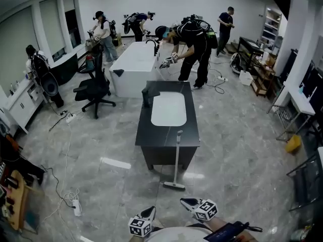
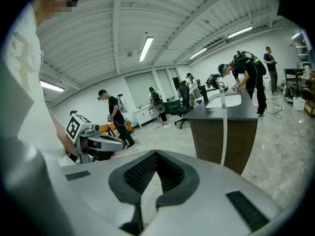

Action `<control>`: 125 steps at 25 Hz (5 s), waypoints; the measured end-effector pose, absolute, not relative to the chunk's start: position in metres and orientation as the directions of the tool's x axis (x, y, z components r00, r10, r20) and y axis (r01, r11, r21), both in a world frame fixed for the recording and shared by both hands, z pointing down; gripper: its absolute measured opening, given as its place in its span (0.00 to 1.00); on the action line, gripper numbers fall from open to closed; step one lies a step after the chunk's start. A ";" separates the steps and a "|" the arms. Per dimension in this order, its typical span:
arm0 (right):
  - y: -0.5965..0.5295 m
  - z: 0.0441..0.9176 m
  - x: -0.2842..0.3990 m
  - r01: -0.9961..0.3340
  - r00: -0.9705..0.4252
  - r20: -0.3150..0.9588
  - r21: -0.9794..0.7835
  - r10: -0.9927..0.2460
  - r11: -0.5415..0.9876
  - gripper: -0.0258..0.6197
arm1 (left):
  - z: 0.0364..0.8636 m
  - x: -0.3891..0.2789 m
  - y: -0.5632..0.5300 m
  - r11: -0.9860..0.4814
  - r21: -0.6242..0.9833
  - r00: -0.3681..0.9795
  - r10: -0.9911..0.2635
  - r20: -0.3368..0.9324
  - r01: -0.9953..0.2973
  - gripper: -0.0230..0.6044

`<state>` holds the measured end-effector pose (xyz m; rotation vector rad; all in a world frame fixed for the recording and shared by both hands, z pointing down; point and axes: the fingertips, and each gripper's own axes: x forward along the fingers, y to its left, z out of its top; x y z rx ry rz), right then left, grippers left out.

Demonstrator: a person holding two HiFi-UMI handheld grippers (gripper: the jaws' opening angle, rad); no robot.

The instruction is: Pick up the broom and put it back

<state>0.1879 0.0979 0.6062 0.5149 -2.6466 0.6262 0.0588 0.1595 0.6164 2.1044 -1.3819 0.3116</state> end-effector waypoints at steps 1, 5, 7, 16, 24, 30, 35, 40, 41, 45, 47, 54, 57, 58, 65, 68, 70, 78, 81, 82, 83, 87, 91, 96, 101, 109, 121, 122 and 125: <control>0.097 0.606 0.181 -0.427 -0.864 0.430 -0.346 -0.263 0.836 0.07 | 0.617 0.052 0.158 -0.286 0.348 0.435 -0.751 0.497 -0.893 0.06; 0.095 0.602 0.155 -0.442 -0.858 0.430 -0.335 -0.282 0.832 0.07 | 0.615 0.021 0.154 -0.293 0.345 0.438 -0.753 0.492 -0.892 0.06; 0.093 0.601 0.145 -0.450 -0.854 0.432 -0.329 -0.291 0.830 0.07 | 0.611 0.010 0.151 -0.296 0.346 0.440 -0.758 0.481 -0.890 0.06; 0.080 0.601 0.118 -0.458 -0.842 0.452 -0.306 -0.296 0.835 0.07 | 0.612 -0.017 0.144 -0.266 0.369 0.424 -0.781 0.458 -0.890 0.06; 0.062 0.610 0.107 -0.459 -0.840 0.465 -0.337 -0.279 0.822 0.07 | 0.611 -0.035 0.126 -0.258 0.365 0.417 -0.776 0.473 -0.894 0.06; 0.035 0.620 0.088 -0.449 -0.849 0.457 -0.356 -0.266 0.820 0.07 | 0.616 -0.050 0.108 -0.247 0.356 0.406 -0.765 0.500 -0.902 0.06; -0.001 0.624 0.083 -0.478 -0.837 0.462 -0.357 -0.293 0.803 0.07 | 0.614 -0.056 0.079 -0.262 0.354 0.420 -0.751 0.509 -0.898 0.06; -0.027 0.646 0.099 -0.568 -0.783 0.515 -0.366 -0.349 0.737 0.07 | 0.614 -0.051 0.055 -0.297 0.370 0.461 -0.722 0.516 -0.880 0.06; -0.033 0.652 0.103 -0.589 -0.769 0.527 -0.364 -0.362 0.722 0.07 | 0.615 -0.051 0.052 -0.303 0.373 0.468 -0.715 0.519 -0.877 0.06; -0.060 0.667 0.117 -0.661 -0.716 0.555 -0.343 -0.423 0.667 0.07 | 0.618 -0.056 0.038 -0.307 0.378 0.477 -0.694 0.539 -0.874 0.06; -0.077 0.671 0.120 -0.685 -0.697 0.559 -0.335 -0.449 0.647 0.07 | 0.618 -0.060 0.029 -0.305 0.375 0.474 -0.690 0.547 -0.876 0.06; -0.134 0.679 0.131 -0.761 -0.632 0.554 -0.313 -0.542 0.568 0.07 | 0.621 -0.070 0.005 -0.304 0.372 0.474 -0.679 0.561 -0.877 0.06; -0.163 0.672 0.138 -0.785 -0.608 0.537 -0.301 -0.585 0.541 0.07 | 0.622 -0.073 -0.003 -0.296 0.371 0.468 -0.677 0.569 -0.880 0.06; -0.173 0.668 0.141 -0.792 -0.601 0.530 -0.295 -0.599 0.534 0.07 | 0.622 -0.073 -0.006 -0.293 0.371 0.465 -0.677 0.570 -0.881 0.06; -0.228 0.642 0.153 -0.830 -0.554 0.476 -0.256 -0.682 0.496 0.08 | 0.622 -0.072 -0.024 -0.284 0.367 0.457 -0.674 0.581 -0.886 0.06; -0.241 0.633 0.150 -0.834 -0.549 0.459 -0.243 -0.698 0.496 0.20 | 0.621 -0.072 -0.029 -0.282 0.363 0.453 -0.673 0.585 -0.888 0.06; -0.247 0.627 0.147 -0.836 -0.545 0.454 -0.229 -0.704 0.499 0.24 | 0.620 -0.073 -0.032 -0.279 0.361 0.449 -0.674 0.586 -0.890 0.06; -0.278 0.625 0.142 -0.855 -0.514 0.447 -0.199 -0.732 0.479 0.38 | 0.618 -0.072 -0.040 -0.249 0.348 0.419 -0.681 0.600 -0.904 0.06; -0.283 0.623 0.139 -0.858 -0.510 0.433 -0.196 -0.743 0.475 0.38 | 0.618 -0.075 -0.032 -0.227 0.344 0.400 -0.688 0.606 -0.911 0.06; -0.285 0.624 0.138 -0.857 -0.512 0.430 -0.198 -0.744 0.475 0.38 | 0.618 -0.077 -0.031 -0.219 0.342 0.393 -0.690 0.608 -0.914 0.06; -0.288 0.624 0.137 -0.856 -0.513 0.429 -0.201 -0.743 0.476 0.38 | 0.618 -0.078 -0.032 -0.212 0.339 0.386 -0.693 0.609 -0.917 0.06; -0.302 0.632 0.134 -0.852 -0.520 0.432 -0.206 -0.737 0.480 0.36 | 0.618 -0.078 -0.041 -0.195 0.330 0.366 -0.701 0.612 -0.924 0.06; -0.306 0.636 0.127 -0.845 -0.528 0.435 -0.192 -0.729 0.499 0.26 | 0.619 -0.079 -0.039 -0.186 0.328 0.359 -0.699 0.618 -0.926 0.06; -0.301 0.638 0.128 -0.841 -0.532 0.435 -0.172 -0.726 0.513 0.22 | 0.622 -0.078 -0.034 -0.180 0.331 0.358 -0.693 0.626 -0.926 0.06; -0.295 0.638 0.131 -0.837 -0.532 0.442 -0.145 -0.722 0.528 0.21 | 0.620 -0.073 -0.031 -0.193 0.336 0.372 -0.681 0.631 -0.922 0.06; -0.265 0.632 0.127 -0.799 -0.574 0.438 -0.116 -0.692 0.590 0.20 | 0.629 -0.071 -0.020 -0.208 0.343 0.391 -0.657 0.644 -0.916 0.06; -0.225 0.623 0.129 -0.795 -0.567 0.457 -0.089 -0.685 0.599 0.20 | 0.624 -0.082 -0.025 -0.276 0.361 0.448 -0.668 0.594 -0.891 0.06; -0.223 0.621 0.129 -0.796 -0.565 0.458 -0.085 -0.686 0.600 0.20 | 0.622 -0.086 -0.026 -0.278 0.361 0.448 -0.673 0.588 -0.890 0.06; -0.214 0.612 0.125 -0.801 -0.555 0.460 -0.068 -0.693 0.595 0.20 | 0.615 -0.100 -0.023 -0.278 0.365 0.449 -0.689 0.569 -0.889 0.06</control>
